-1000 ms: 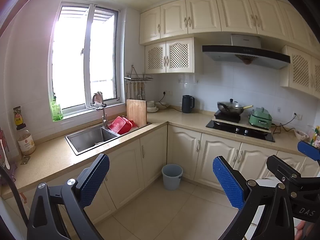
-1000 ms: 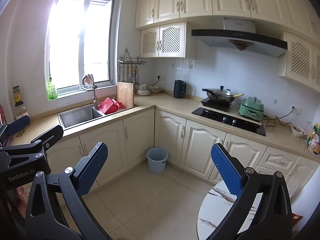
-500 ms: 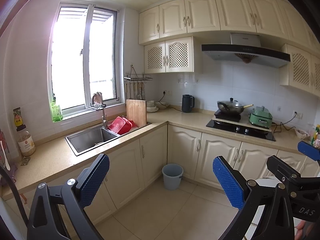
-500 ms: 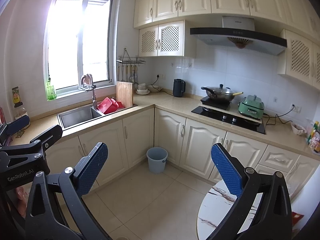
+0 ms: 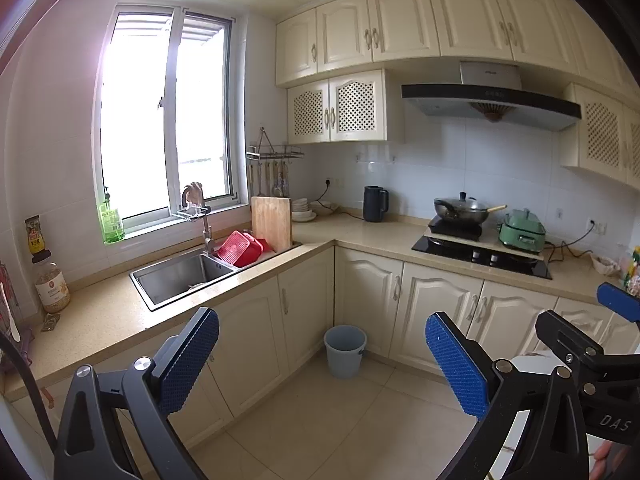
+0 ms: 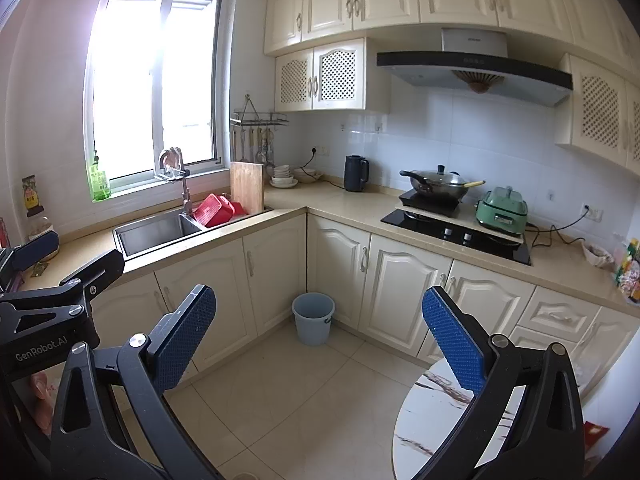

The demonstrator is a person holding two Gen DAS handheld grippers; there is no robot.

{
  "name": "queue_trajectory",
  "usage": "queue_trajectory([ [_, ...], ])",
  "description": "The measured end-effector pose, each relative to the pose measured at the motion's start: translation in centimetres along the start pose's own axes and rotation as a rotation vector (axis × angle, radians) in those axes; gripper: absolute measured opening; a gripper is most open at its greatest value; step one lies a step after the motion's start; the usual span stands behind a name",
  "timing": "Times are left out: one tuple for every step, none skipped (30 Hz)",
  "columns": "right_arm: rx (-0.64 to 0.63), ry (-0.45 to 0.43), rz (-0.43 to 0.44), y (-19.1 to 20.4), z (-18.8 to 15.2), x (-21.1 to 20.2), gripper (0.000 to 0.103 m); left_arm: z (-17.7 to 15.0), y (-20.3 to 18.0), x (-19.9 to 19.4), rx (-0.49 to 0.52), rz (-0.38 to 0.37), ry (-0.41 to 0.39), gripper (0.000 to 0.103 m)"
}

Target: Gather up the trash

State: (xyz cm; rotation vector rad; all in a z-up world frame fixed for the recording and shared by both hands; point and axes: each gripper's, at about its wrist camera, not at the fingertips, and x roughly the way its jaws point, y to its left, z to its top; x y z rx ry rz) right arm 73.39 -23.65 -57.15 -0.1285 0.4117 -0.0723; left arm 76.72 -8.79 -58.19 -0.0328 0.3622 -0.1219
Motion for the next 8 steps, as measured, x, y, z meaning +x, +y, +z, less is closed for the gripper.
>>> queue_trajectory([
  [0.002,0.002,0.0,0.1,-0.1,0.0,0.103,0.0,0.0,0.3,0.002,-0.002,0.002,0.102],
  [0.004,0.002,-0.001,0.1,-0.1,0.1,0.103,0.0,0.0,0.4,0.002,-0.002,0.003,0.102],
  [0.007,0.003,-0.001,0.1,-0.1,0.1,0.103,0.0,-0.1,0.6,0.004,-0.001,0.004,0.102],
  [0.009,0.006,-0.001,0.1,-0.1,0.2,0.103,0.1,-0.2,0.9,0.005,-0.003,0.004,0.102],
  [0.011,0.008,-0.002,0.0,-0.2,0.3,0.103,0.2,-0.3,1.1,0.007,-0.004,0.005,0.102],
  [0.014,0.008,-0.003,0.0,-0.2,0.4,0.103,0.2,-0.6,1.3,0.008,-0.003,0.006,0.102],
  [0.016,0.01,-0.003,-0.1,-0.2,0.5,0.103,0.3,-0.8,1.5,0.01,-0.003,0.006,0.102],
  [0.019,0.012,-0.004,-0.2,-0.2,0.7,0.103,0.4,-1.0,1.8,0.013,-0.003,0.007,0.102],
])
